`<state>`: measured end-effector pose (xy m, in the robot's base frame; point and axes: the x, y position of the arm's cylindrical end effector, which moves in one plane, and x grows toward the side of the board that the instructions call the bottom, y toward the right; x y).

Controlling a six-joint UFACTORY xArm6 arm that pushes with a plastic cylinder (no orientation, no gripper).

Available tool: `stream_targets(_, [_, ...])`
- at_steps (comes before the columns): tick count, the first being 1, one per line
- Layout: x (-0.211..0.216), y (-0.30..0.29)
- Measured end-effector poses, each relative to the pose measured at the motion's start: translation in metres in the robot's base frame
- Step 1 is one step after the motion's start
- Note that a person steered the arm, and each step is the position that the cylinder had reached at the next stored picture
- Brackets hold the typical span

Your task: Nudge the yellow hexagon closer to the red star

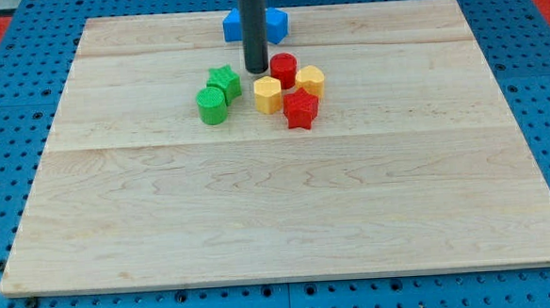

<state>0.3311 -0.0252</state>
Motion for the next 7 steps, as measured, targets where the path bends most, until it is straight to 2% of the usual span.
stream_targets(1, [0.029, 0.016])
stream_targets(3, [0.116, 0.022])
stream_targets(4, [0.131, -0.016])
stream_targets(5, [0.166, -0.035])
stream_targets(6, [0.179, -0.011])
stream_targets(7, [0.174, -0.001])
